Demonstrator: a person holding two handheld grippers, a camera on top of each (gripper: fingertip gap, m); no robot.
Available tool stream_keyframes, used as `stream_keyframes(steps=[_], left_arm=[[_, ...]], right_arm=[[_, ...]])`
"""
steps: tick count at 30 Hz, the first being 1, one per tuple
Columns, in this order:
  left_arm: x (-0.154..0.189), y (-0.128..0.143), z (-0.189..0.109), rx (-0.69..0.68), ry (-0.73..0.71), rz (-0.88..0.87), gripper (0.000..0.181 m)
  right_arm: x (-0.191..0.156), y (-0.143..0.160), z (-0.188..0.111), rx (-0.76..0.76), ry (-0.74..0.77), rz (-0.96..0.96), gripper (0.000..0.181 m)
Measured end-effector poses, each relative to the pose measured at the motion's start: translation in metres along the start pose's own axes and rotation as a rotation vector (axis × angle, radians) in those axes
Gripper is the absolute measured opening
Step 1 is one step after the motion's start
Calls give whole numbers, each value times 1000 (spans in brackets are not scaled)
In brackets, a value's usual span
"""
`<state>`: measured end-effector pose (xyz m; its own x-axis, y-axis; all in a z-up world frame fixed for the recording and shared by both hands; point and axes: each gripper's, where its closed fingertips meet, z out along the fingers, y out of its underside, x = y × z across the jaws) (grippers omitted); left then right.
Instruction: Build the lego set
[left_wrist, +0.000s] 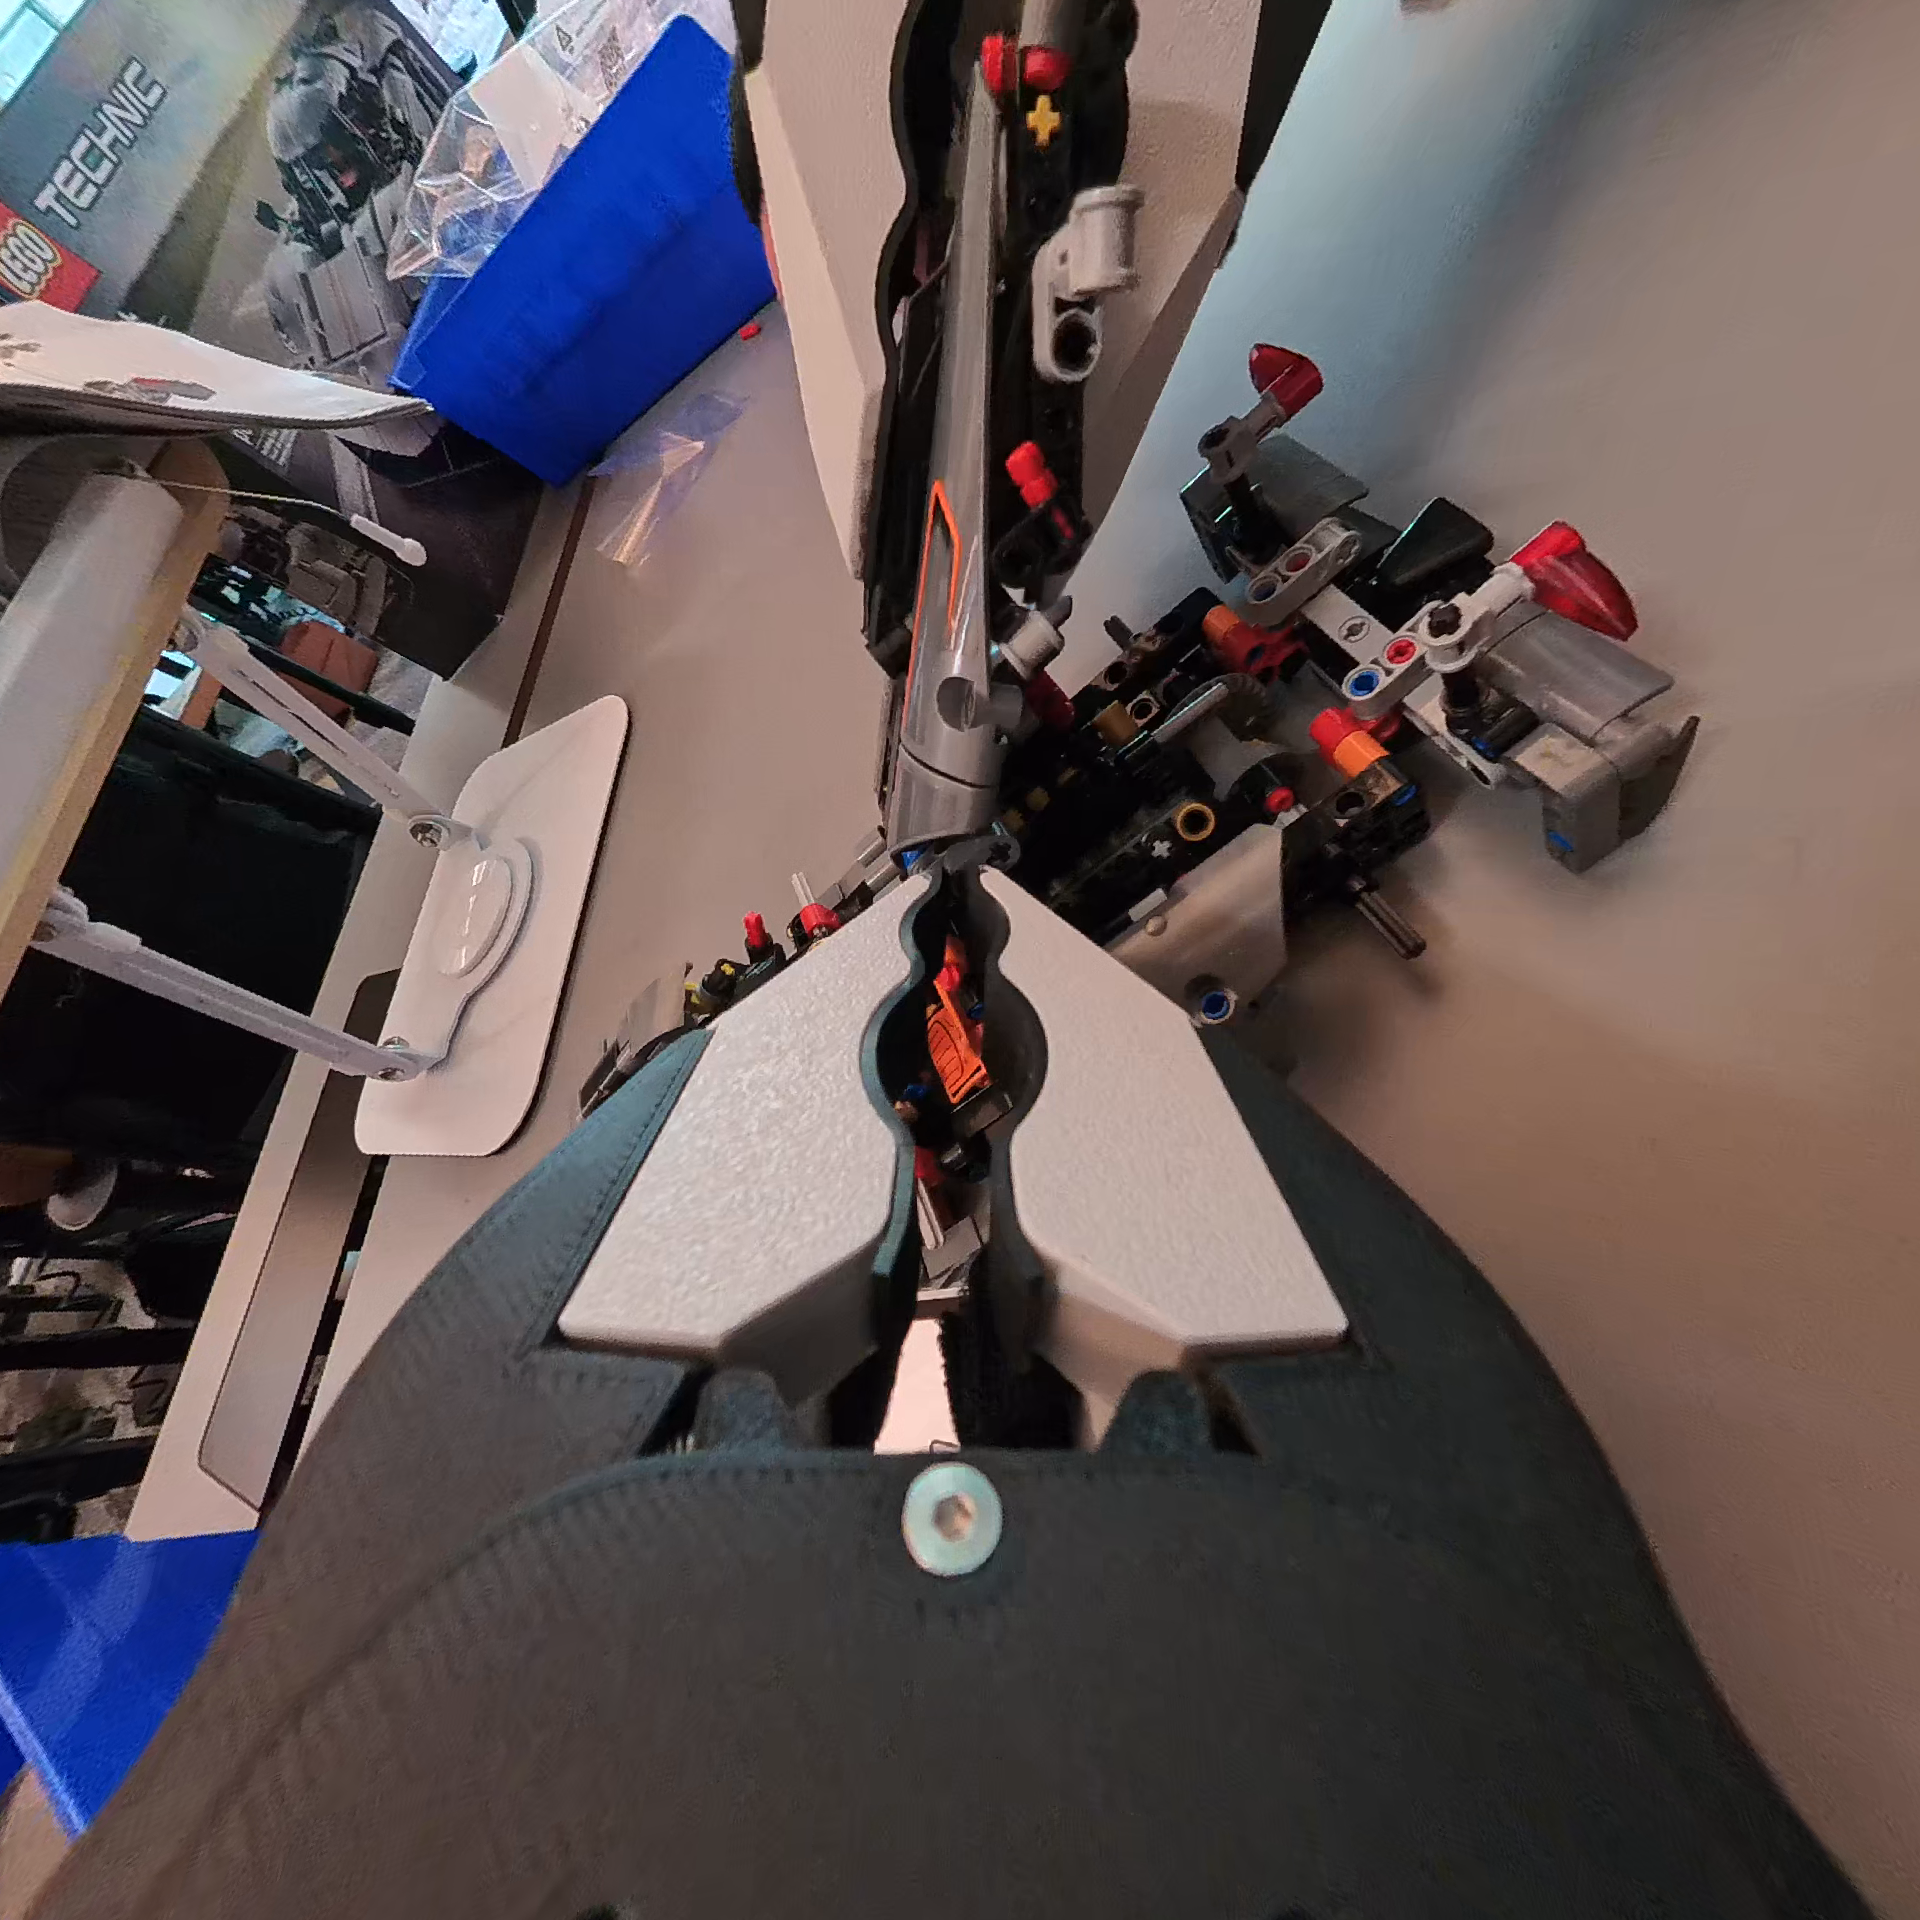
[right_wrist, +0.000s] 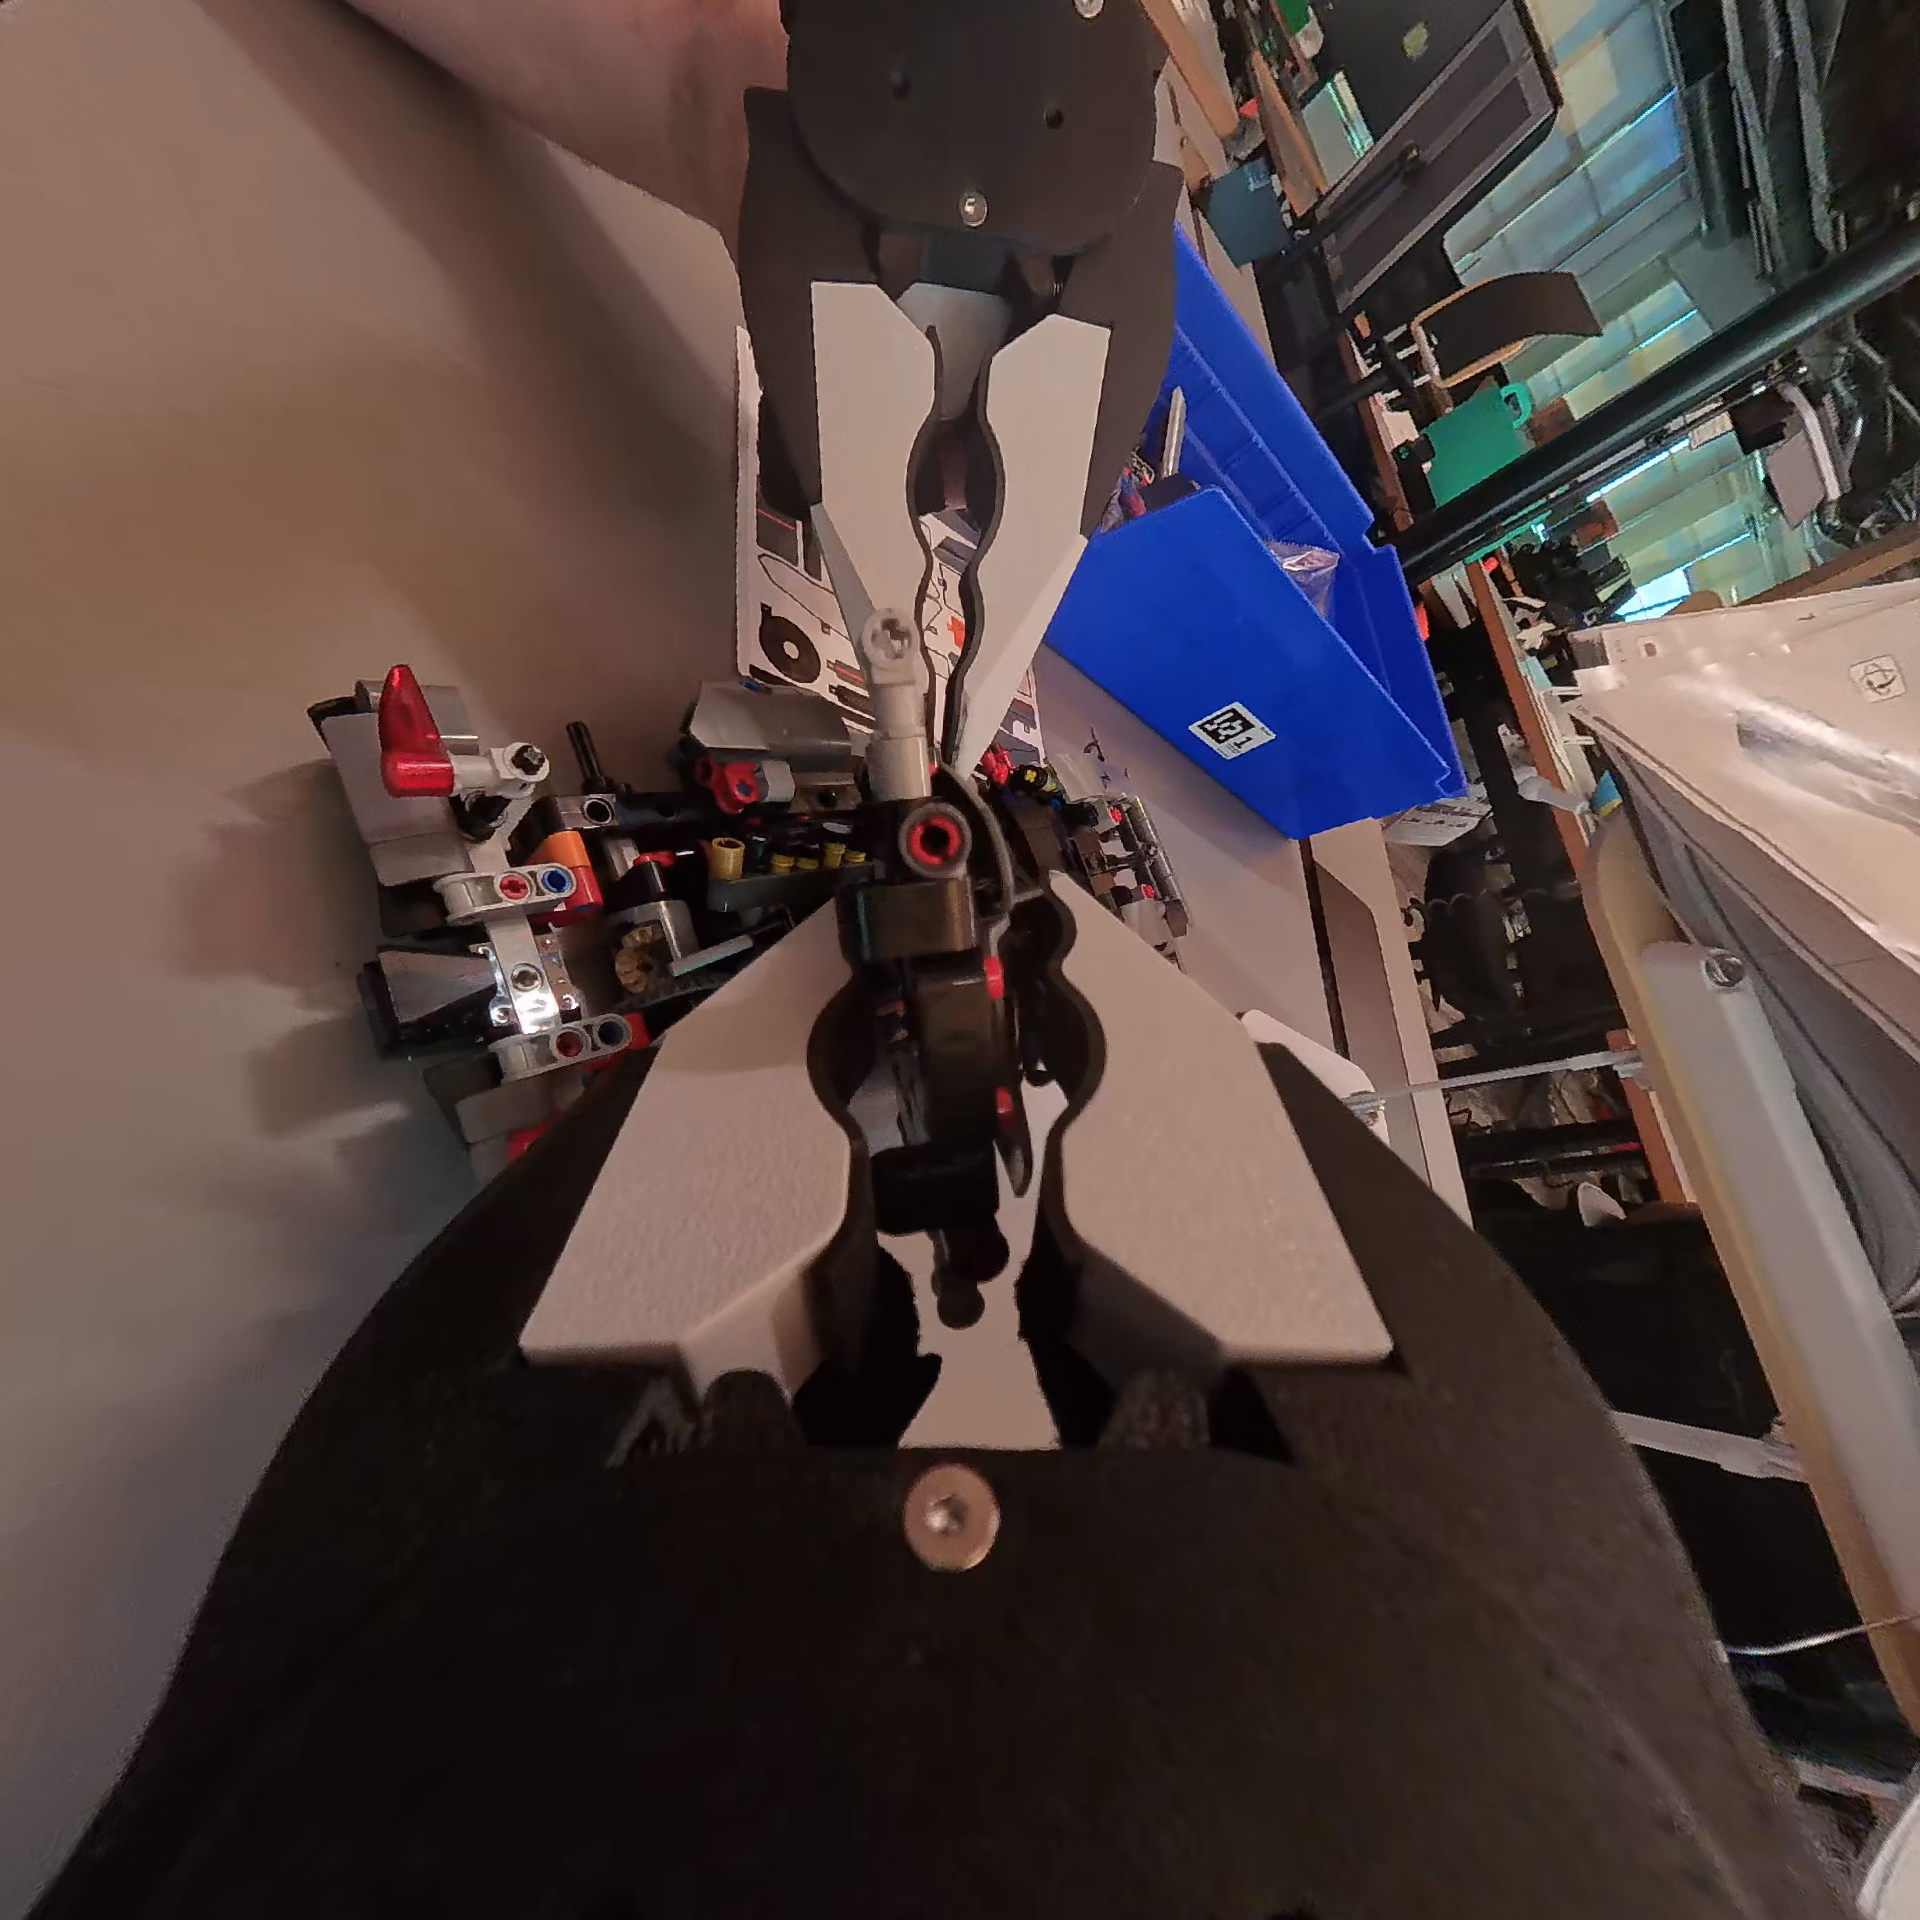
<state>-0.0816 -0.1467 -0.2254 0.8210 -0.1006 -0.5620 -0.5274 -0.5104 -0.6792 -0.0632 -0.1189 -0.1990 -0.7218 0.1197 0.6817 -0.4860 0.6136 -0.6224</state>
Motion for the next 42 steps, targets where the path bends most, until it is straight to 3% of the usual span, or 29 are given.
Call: stream_keyframes(steps=[26,28,35,42], left_arm=[[-25,-18,-2,118,8,-221,0],[-17,-13,3,75,90,-242,0],[-15,5,17,-47,122,-137,0],[-14,7,16,-46,116,-112,0]], right_arm=[[0,1,-2,22,-13,-21,24],[-1,1,-2,14,-17,-31,24],[0,2,-2,5,-46,-27,24],[-2,2,-2,-12,-71,-41,24]])
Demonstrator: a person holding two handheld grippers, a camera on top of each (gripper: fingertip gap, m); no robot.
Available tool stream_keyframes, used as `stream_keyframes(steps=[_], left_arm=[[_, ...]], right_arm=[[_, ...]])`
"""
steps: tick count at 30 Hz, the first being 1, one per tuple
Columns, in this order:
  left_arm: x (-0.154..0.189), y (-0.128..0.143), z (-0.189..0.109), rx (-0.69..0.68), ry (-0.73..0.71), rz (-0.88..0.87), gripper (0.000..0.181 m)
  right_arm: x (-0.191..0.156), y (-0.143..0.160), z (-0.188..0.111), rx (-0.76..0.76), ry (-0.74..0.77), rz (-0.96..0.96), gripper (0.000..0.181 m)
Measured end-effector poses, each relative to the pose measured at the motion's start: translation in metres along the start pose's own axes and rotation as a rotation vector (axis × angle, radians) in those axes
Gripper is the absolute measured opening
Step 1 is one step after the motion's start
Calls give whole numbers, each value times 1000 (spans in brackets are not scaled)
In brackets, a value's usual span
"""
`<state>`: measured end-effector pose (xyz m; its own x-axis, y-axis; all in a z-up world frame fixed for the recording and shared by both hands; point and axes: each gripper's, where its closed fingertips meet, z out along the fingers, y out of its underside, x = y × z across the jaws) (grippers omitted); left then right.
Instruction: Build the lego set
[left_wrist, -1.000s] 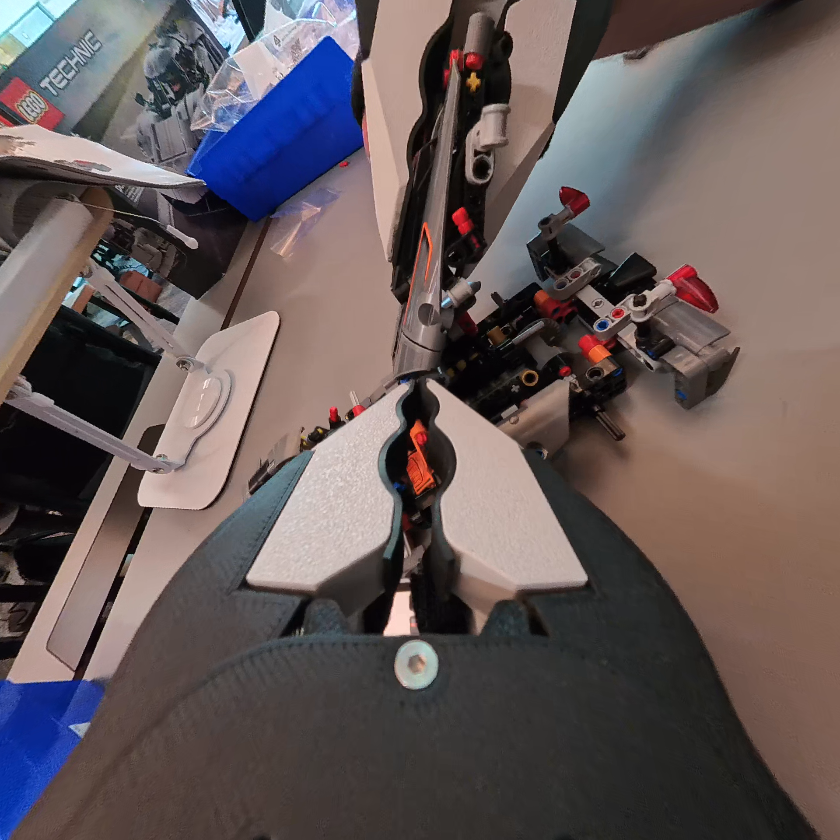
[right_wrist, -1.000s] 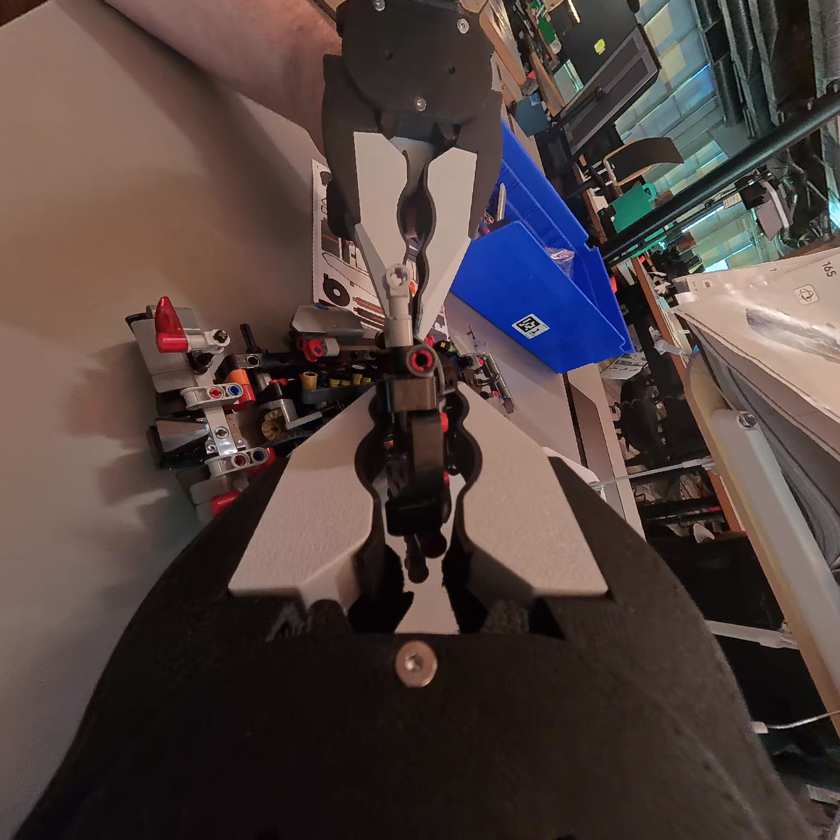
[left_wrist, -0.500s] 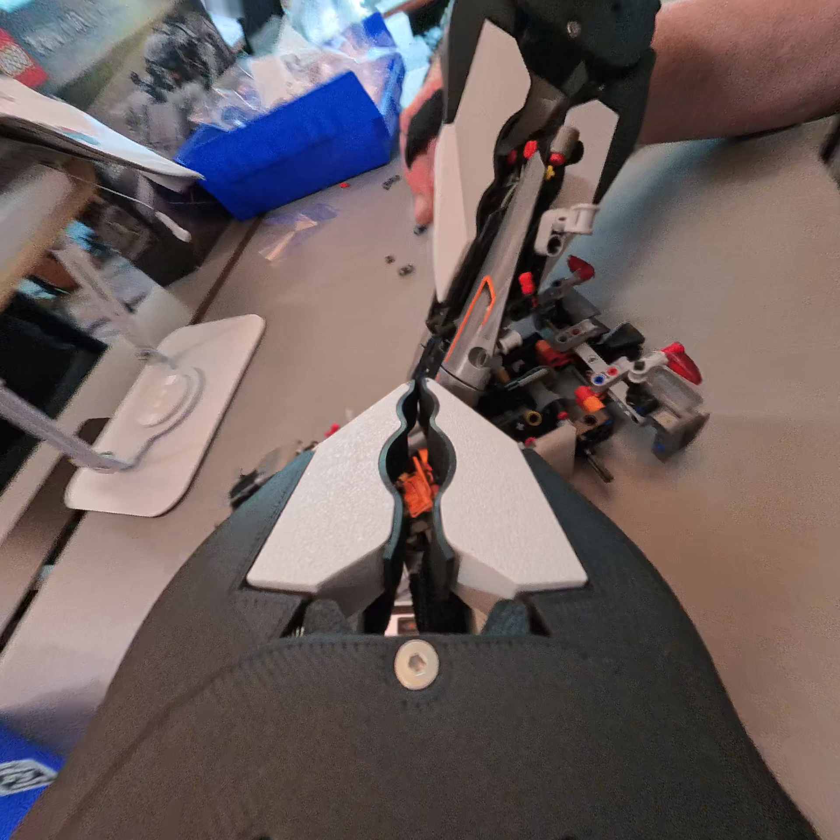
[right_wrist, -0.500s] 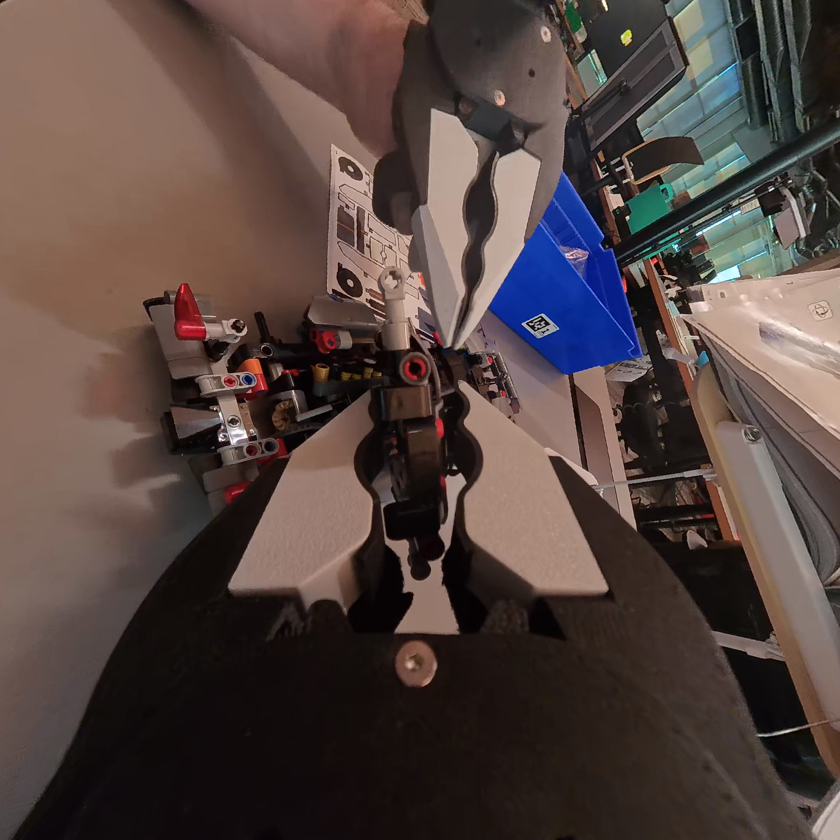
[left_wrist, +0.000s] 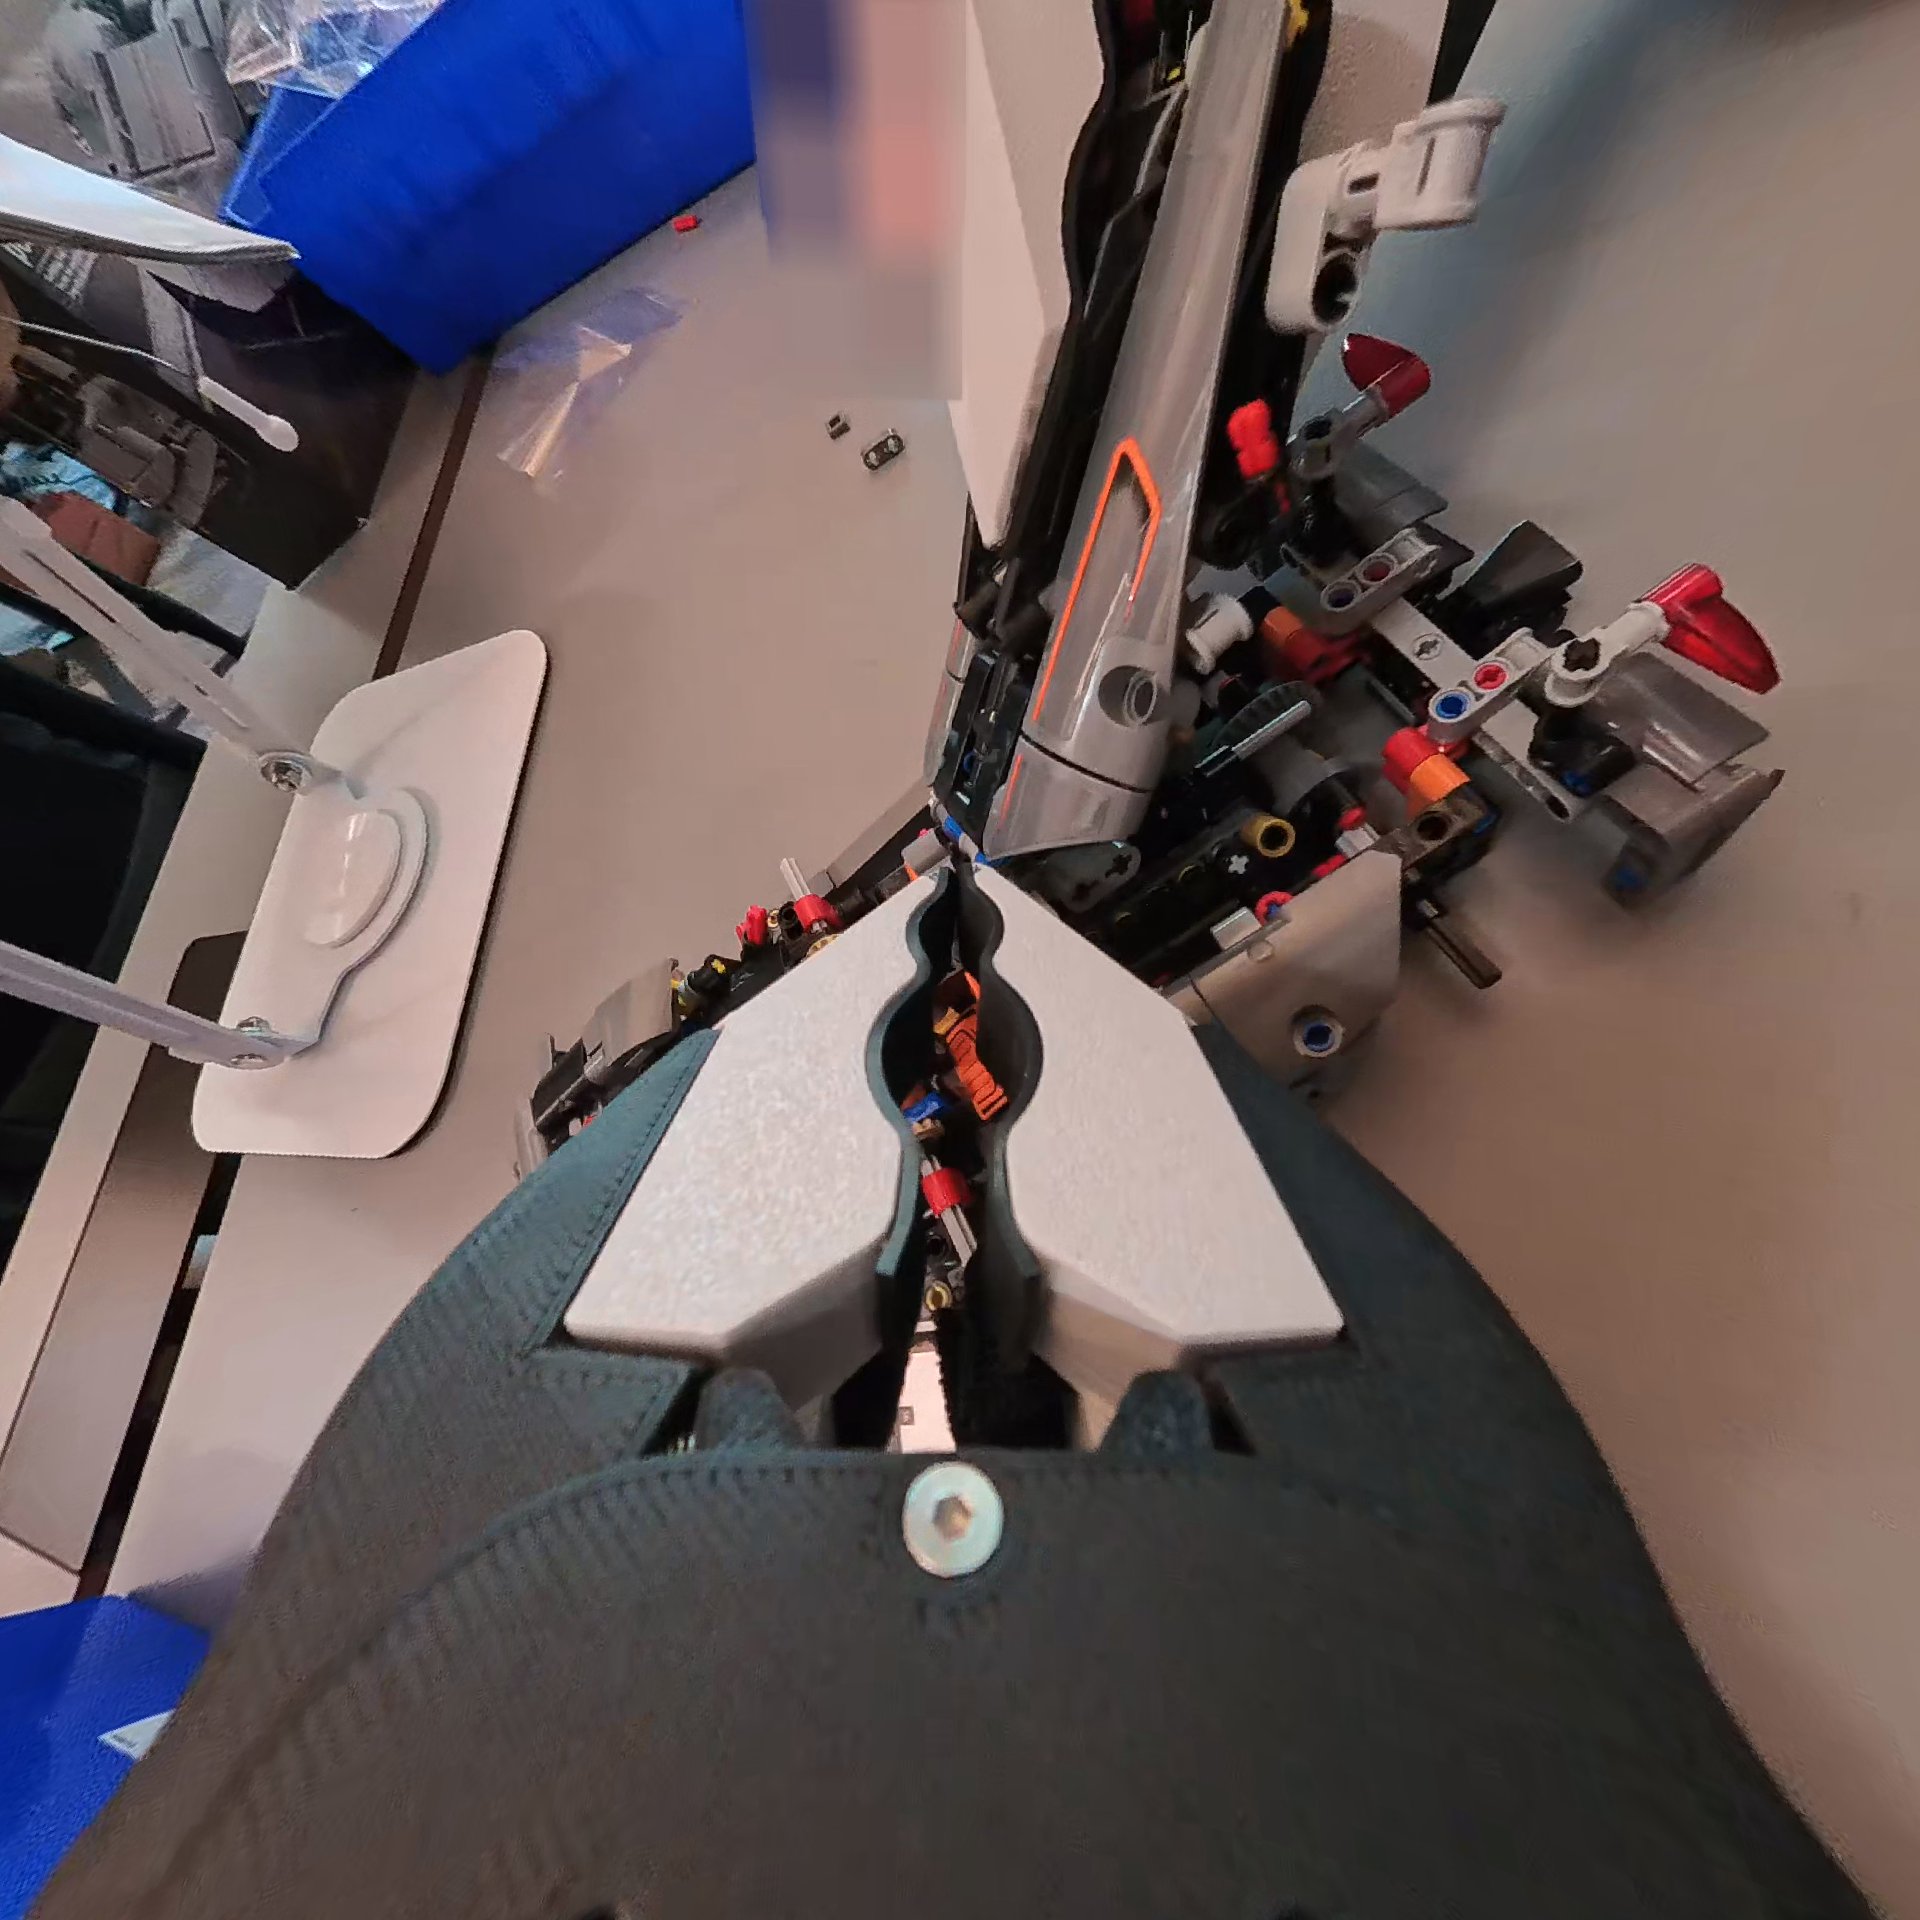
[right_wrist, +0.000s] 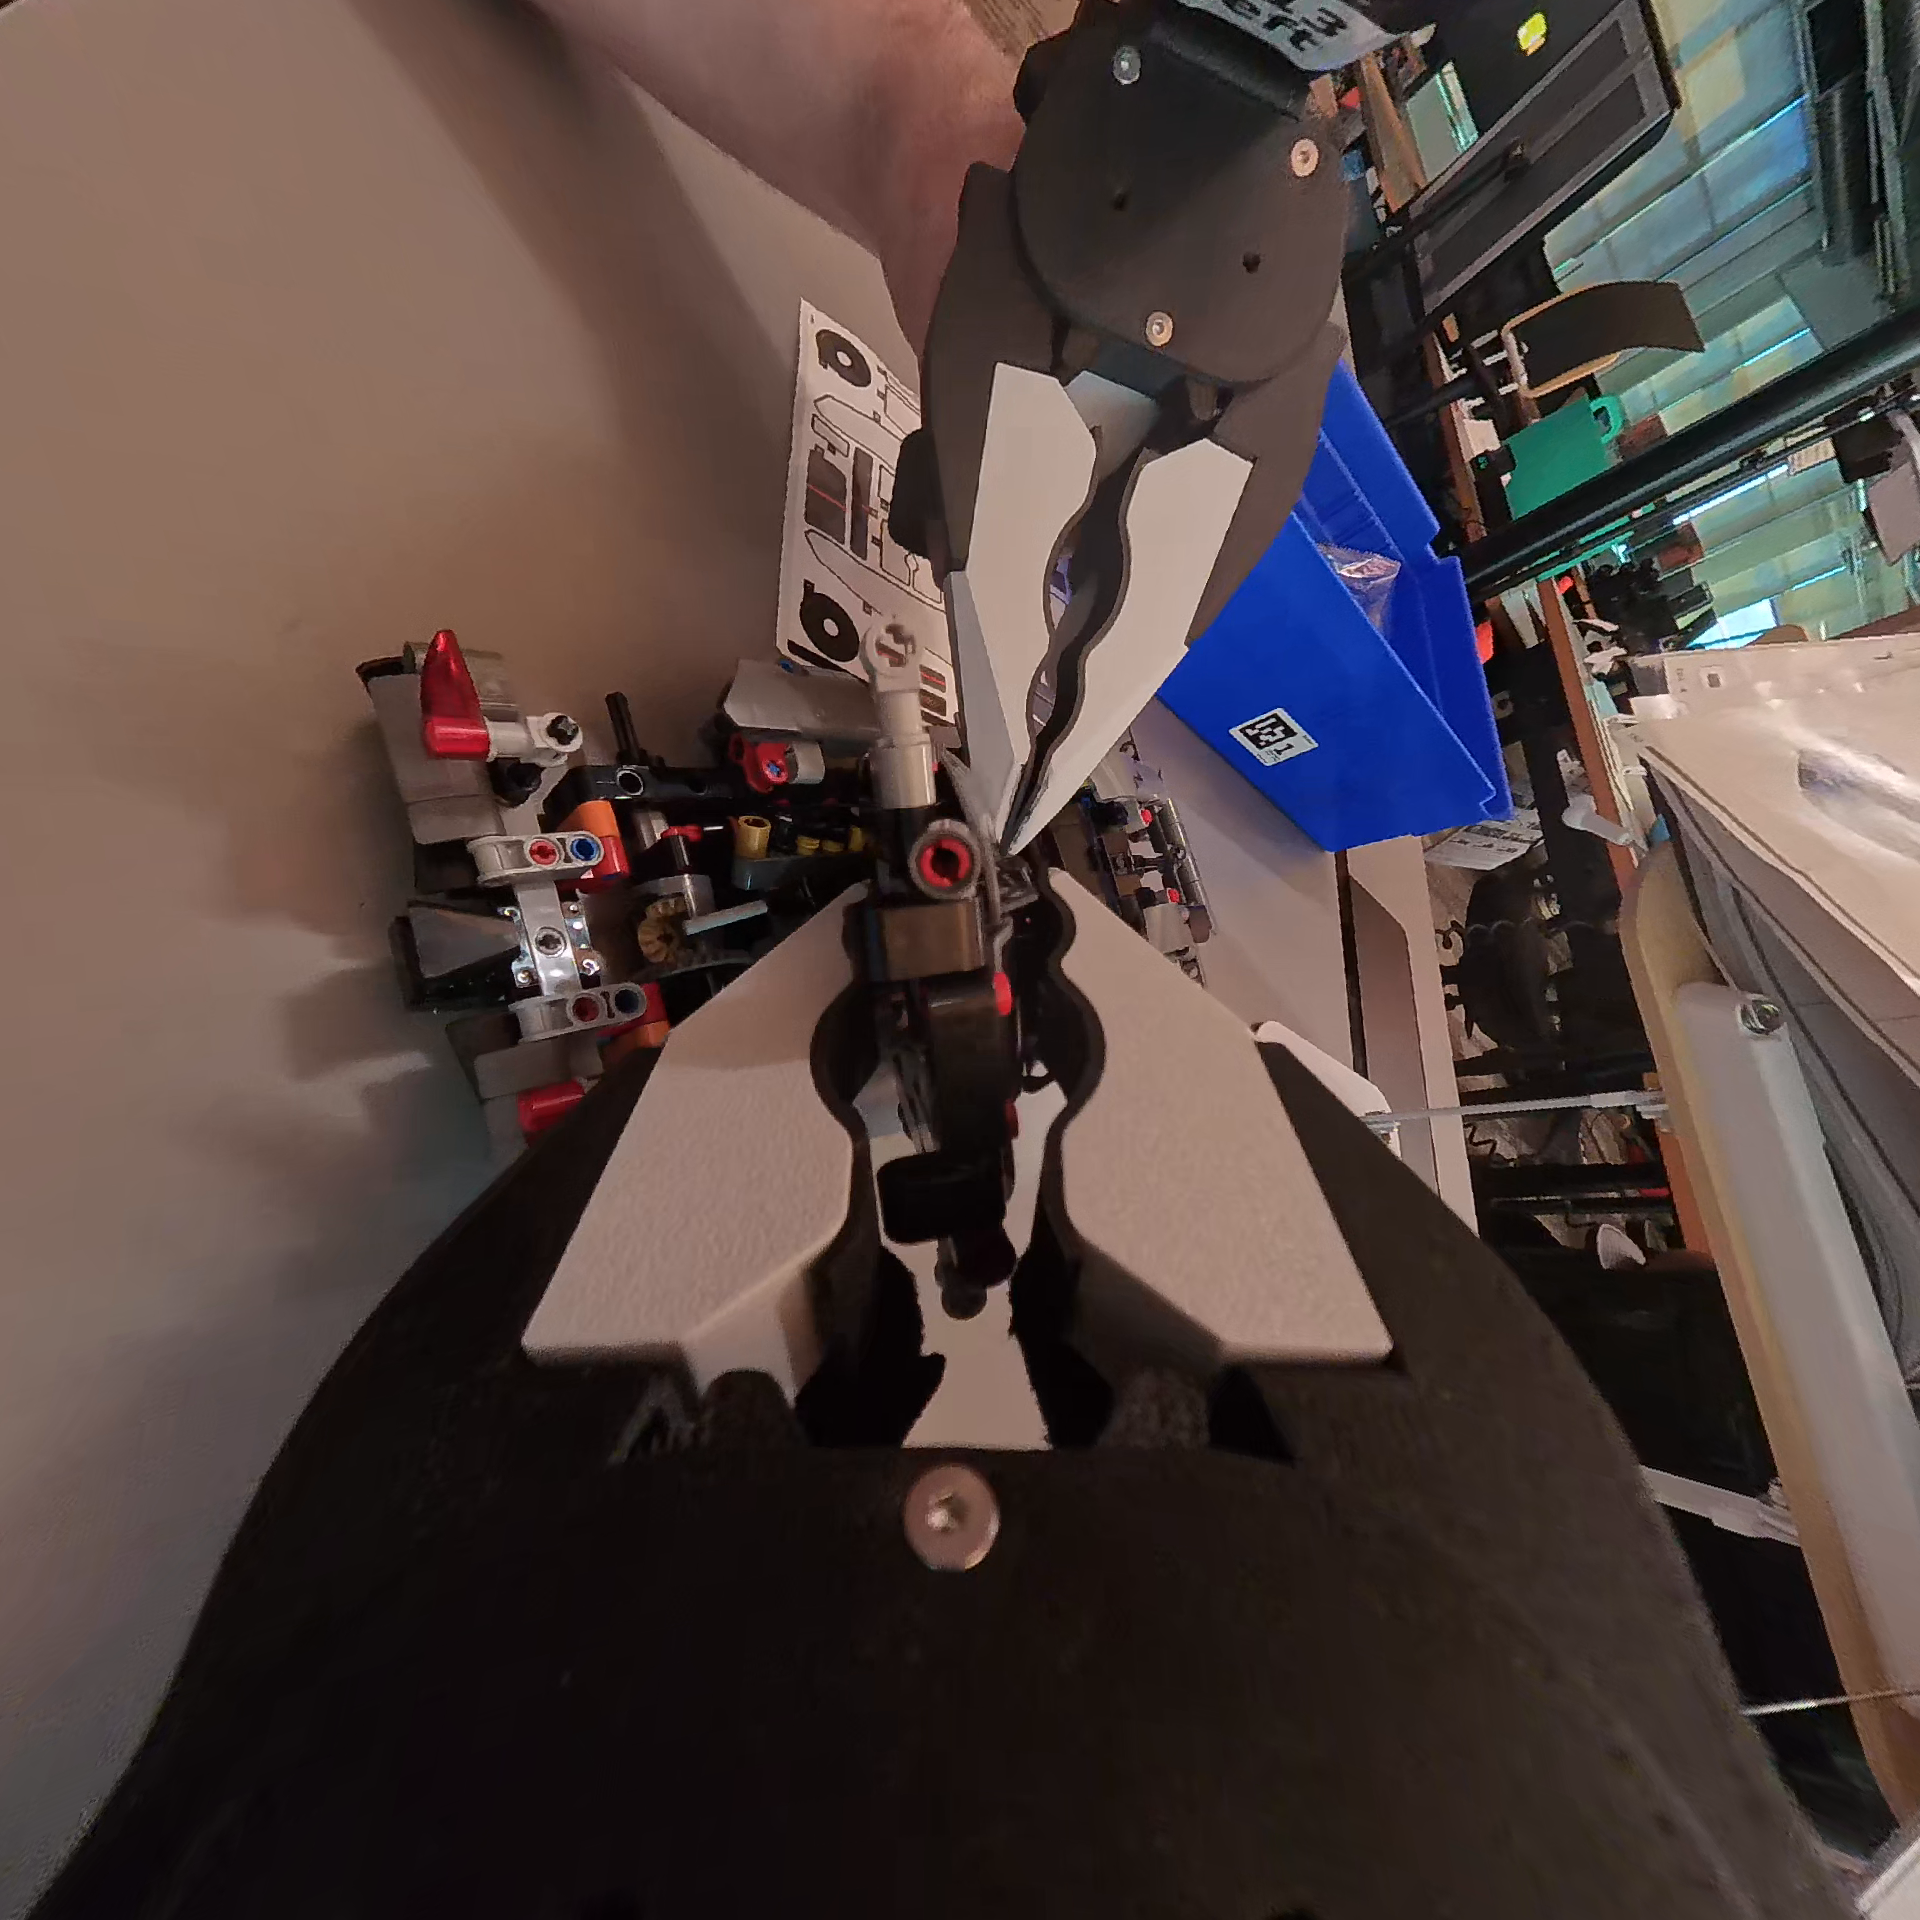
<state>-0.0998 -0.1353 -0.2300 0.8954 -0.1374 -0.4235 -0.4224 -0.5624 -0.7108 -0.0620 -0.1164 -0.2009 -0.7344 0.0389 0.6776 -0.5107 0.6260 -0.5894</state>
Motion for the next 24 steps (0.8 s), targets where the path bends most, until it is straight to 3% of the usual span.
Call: stream_keyframes(steps=[24], left_arm=[[3,3,-2,30,-78,96,0]], right_arm=[[-4,-10,6,-121,-124,-138,23]])
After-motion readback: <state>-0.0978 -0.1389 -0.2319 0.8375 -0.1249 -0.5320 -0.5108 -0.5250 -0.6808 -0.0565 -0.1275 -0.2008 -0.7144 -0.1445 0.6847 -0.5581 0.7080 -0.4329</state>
